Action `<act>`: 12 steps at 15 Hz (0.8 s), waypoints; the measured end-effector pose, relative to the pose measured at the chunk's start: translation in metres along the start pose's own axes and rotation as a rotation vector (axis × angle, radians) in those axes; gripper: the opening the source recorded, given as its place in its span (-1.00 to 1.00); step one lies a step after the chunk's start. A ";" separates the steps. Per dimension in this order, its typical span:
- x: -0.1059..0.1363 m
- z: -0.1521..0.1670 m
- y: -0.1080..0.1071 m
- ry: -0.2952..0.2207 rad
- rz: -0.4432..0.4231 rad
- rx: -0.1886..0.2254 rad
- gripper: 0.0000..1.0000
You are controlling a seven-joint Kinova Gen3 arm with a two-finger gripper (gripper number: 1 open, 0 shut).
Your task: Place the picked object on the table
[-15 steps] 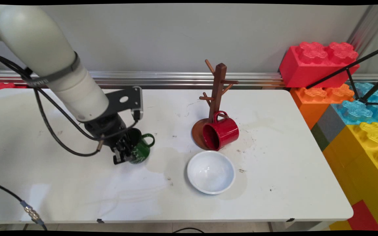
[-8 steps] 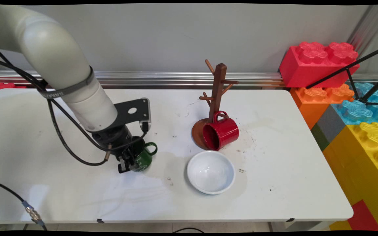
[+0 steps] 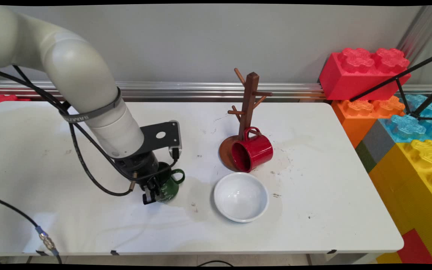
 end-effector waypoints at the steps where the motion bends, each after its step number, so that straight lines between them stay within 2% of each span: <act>1: 0.001 0.002 0.000 -0.002 0.000 0.000 -1.00; 12: 0.006 0.018 -0.003 -0.006 -0.013 0.000 -1.00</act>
